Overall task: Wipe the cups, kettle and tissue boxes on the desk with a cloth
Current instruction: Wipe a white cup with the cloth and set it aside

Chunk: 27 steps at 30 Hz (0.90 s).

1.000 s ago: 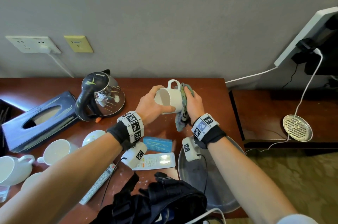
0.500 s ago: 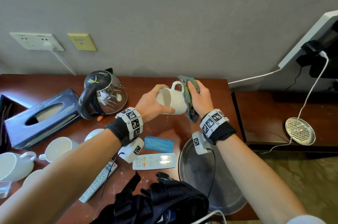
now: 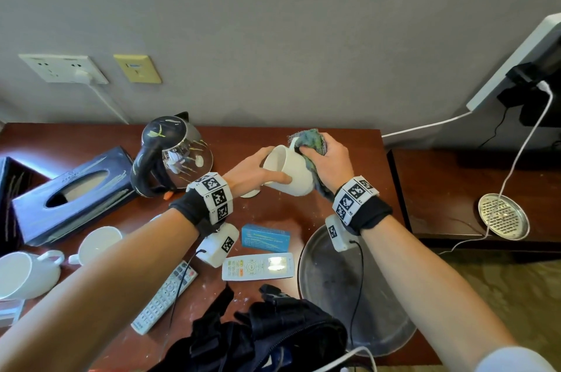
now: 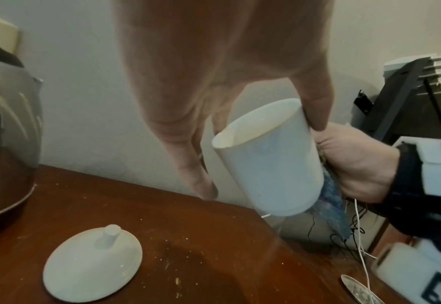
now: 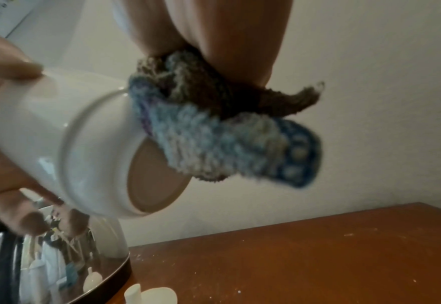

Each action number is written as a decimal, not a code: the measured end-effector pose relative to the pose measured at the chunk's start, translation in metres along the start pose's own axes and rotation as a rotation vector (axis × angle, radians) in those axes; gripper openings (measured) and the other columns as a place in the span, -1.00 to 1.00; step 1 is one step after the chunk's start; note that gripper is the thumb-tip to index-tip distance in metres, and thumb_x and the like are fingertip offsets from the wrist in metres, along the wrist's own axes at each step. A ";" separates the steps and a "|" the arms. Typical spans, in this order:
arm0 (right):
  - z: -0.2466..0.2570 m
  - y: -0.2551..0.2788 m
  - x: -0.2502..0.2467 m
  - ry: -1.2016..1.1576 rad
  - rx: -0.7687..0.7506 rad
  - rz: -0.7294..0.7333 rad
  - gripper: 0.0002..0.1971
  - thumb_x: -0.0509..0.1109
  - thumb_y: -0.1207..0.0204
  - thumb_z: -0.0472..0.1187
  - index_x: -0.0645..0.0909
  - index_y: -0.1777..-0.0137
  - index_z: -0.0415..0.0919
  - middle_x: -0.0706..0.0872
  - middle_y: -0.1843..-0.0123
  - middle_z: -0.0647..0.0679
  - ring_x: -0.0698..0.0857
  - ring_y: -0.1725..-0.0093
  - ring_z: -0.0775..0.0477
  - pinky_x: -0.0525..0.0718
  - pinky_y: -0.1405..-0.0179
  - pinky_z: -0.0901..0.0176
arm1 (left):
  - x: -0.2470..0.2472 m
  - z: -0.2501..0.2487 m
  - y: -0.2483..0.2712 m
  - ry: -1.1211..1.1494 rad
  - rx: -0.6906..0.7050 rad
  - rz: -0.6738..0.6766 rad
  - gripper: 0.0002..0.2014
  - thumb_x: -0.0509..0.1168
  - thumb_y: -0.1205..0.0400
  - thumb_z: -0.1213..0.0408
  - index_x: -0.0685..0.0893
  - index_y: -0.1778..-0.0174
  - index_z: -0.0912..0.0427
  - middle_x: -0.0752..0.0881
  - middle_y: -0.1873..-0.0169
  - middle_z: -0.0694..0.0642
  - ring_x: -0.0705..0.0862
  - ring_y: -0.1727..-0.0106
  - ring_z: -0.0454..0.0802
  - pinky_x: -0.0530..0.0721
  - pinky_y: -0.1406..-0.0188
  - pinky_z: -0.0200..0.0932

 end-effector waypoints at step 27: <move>-0.044 0.017 0.054 -0.797 0.556 0.183 -0.64 0.36 -0.66 0.01 0.61 -0.39 -0.10 0.79 -0.09 -0.18 0.77 0.07 -0.14 0.75 0.04 -0.05 | -0.019 0.003 0.003 0.040 0.083 -0.147 0.02 0.60 -0.43 0.16 0.15 -0.74 -0.03 0.45 -0.55 -0.03 0.48 -0.50 0.00 0.48 -0.47 -0.04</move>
Point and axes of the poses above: each hand's wrist, its own y-axis away from the middle knuckle, its own x-axis out of the palm, z = x × y, the point moved 10 cm from there along -y, towards the middle knuckle
